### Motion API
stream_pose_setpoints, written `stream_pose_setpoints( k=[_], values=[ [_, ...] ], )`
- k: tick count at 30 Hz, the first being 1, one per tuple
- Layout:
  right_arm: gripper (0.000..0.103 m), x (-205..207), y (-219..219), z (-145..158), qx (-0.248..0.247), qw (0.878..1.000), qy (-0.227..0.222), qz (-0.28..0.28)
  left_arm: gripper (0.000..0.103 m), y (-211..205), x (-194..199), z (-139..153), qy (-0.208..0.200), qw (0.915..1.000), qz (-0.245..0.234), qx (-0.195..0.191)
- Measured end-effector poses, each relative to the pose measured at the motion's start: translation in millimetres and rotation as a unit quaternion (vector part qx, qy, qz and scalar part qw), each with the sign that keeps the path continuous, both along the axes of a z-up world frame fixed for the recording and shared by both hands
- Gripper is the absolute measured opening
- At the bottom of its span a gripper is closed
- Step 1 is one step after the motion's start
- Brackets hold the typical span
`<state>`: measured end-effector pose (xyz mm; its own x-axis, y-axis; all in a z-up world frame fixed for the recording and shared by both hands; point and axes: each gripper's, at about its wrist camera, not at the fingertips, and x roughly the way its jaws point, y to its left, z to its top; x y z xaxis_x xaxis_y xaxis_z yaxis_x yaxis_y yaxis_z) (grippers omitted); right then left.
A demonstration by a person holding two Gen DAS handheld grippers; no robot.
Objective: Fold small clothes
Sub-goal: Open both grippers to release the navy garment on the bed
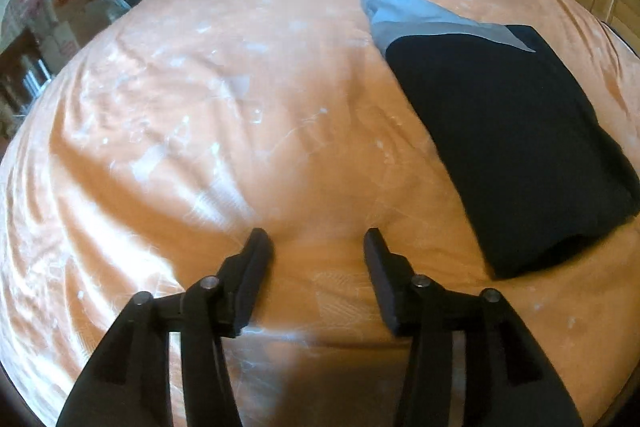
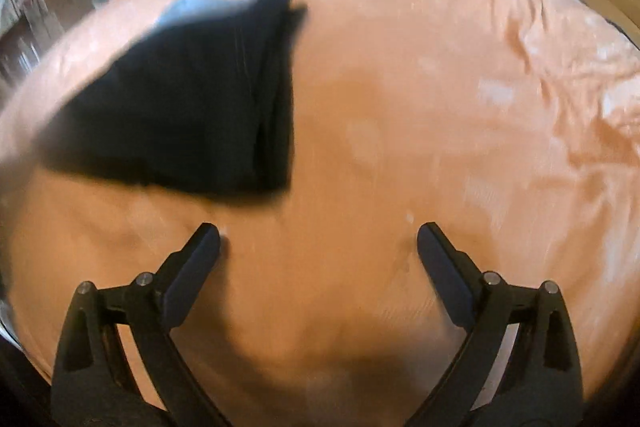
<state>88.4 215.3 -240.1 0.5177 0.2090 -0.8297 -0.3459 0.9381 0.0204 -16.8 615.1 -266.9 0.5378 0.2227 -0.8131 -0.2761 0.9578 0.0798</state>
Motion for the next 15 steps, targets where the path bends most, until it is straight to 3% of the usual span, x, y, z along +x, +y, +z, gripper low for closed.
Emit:
stream_pose_setpoints(
  k=[7,12,15],
  values=[
    [0.103,0,3,-8,-0.01,1.0,0.0,-0.003,0.067,3,14,-7,-0.015,0.9999,0.008,0.0],
    [0.103,8,8,-6,-0.015,0.998,0.054,-0.008,0.081,4,17,-9,-0.012,0.9995,0.027,0.012],
    [0.103,15,6,-5,-0.008,0.997,0.077,-0.02,0.096,10,20,-10,-0.007,0.999,0.044,0.008]
  ],
)
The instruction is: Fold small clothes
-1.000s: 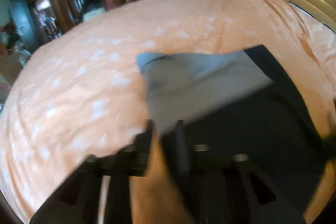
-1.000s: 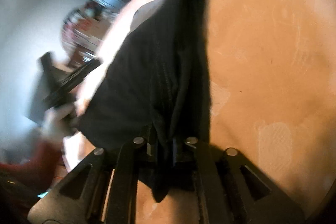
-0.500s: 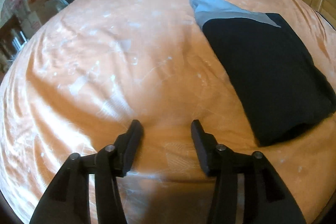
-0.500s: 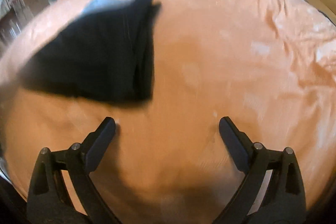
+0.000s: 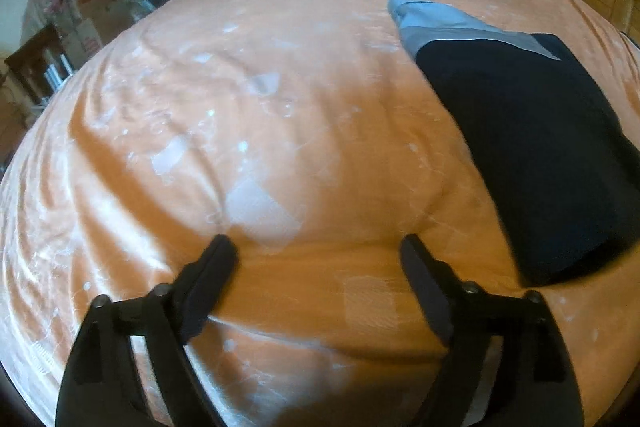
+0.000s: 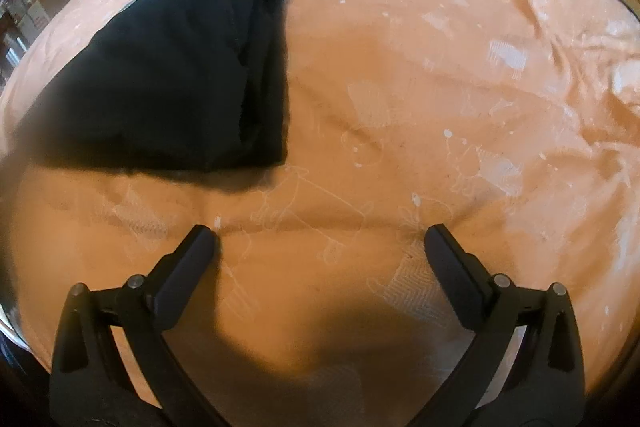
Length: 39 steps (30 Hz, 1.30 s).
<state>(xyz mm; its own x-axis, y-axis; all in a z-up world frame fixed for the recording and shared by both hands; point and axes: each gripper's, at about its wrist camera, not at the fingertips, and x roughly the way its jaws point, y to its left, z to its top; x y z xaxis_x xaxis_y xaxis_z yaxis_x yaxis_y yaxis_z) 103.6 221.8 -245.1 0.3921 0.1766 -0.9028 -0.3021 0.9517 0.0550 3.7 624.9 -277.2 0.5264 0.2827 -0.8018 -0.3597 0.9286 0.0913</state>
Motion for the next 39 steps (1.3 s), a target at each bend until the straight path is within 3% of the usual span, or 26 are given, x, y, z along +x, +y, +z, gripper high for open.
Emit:
stream_pose_setpoints(
  k=[2,11,39],
  values=[
    [0.103,1,-1,-2,0.006,1.0,-0.004,-0.01,0.103,4,1,-1,0.006,0.9999,0.012,-0.001],
    [0.103,-7,-5,-13,0.031,0.996,-0.079,-0.009,0.103,5,1,-5,0.009,0.9999,0.012,0.003],
    [0.103,10,-4,-21,0.038,0.996,-0.085,-0.004,0.103,7,5,-9,0.004,0.9999,0.009,0.004]
  ],
)
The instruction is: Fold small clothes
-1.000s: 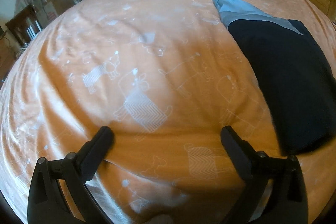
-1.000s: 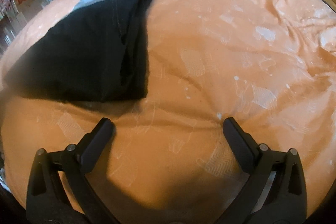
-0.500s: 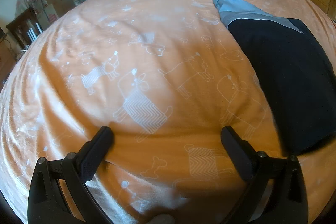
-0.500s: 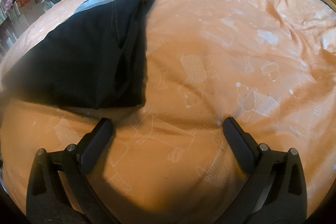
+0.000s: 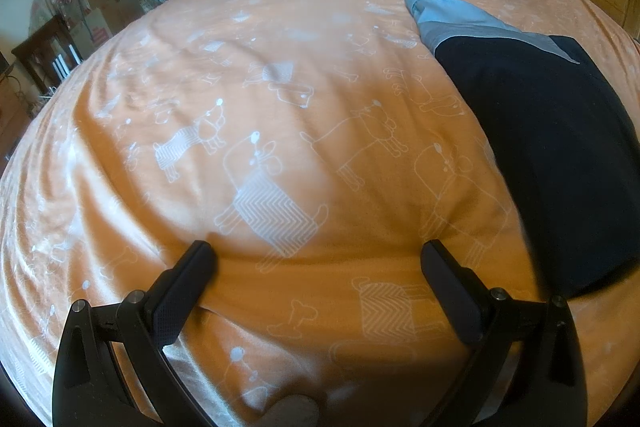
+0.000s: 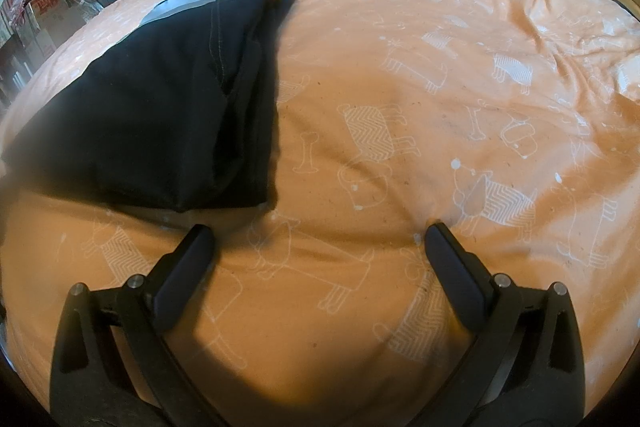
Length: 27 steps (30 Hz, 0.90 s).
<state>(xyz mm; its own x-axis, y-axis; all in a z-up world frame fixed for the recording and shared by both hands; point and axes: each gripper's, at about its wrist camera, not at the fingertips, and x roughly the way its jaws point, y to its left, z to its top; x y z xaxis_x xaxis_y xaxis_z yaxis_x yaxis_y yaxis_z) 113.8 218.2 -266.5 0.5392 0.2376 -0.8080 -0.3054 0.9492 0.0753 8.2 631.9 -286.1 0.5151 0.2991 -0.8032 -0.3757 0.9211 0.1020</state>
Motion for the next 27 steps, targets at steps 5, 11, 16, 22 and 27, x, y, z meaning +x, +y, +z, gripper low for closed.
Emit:
stream_pose_setpoints(
  k=[5,11,16,22,27],
  values=[
    [0.103,0.3,0.1,0.0,-0.001,1.0,0.0,0.0,0.103,-0.4,0.4,0.1,0.0,1.0,0.0,0.0],
    [0.103,1.4,-0.4,-0.6,0.0,1.0,0.001,0.001,0.103,-0.6,0.6,0.2,0.0,1.0,0.001,0.0],
    [0.103,2.2,-1.0,-0.7,-0.001,1.0,0.002,0.001,0.103,-0.3,0.3,0.3,0.0,1.0,0.001,0.0],
    [0.103,2.1,-0.5,-1.2,0.0,1.0,0.002,0.001,0.103,-0.4,0.7,0.2,0.0,1.0,0.001,0.0],
    [0.103,1.9,-0.5,-1.8,0.001,1.0,0.002,0.002,0.103,-0.6,0.9,0.2,0.0,1.0,0.001,0.0]
  ],
)
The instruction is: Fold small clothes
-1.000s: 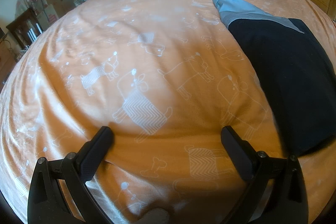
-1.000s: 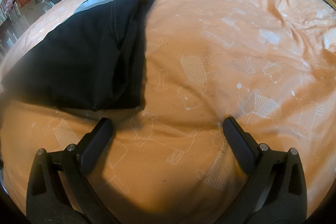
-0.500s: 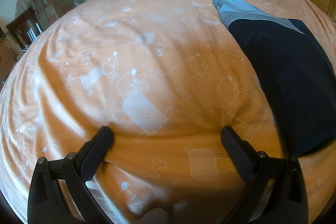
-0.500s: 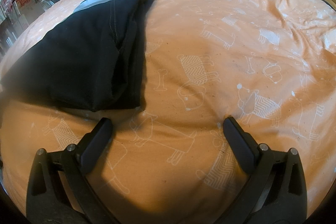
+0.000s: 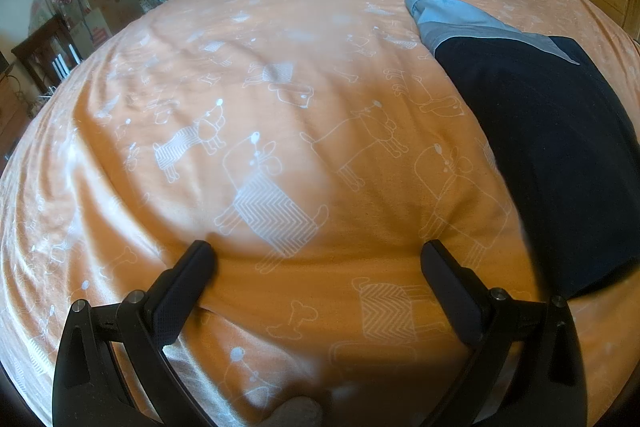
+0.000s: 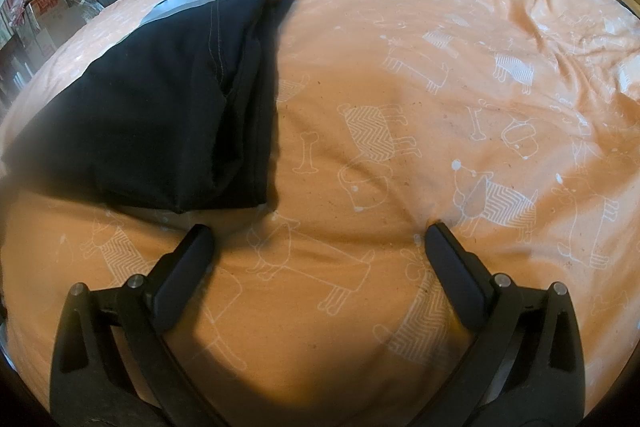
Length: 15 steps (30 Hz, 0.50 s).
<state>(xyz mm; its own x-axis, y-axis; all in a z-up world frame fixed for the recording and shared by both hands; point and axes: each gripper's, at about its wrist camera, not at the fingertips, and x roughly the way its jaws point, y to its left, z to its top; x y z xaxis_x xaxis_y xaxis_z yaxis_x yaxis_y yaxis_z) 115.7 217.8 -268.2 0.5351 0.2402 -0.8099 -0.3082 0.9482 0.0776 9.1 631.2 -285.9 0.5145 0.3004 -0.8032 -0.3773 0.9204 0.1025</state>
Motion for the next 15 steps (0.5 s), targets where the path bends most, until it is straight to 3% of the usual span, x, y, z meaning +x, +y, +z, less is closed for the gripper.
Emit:
stream_pose_setpoints(
  k=[15],
  values=[
    [0.103,-0.8,1.0,-0.7,0.003,1.0,0.0,0.0,0.103,-0.2,0.2,0.1,0.0,1.0,0.0,0.0]
  ],
)
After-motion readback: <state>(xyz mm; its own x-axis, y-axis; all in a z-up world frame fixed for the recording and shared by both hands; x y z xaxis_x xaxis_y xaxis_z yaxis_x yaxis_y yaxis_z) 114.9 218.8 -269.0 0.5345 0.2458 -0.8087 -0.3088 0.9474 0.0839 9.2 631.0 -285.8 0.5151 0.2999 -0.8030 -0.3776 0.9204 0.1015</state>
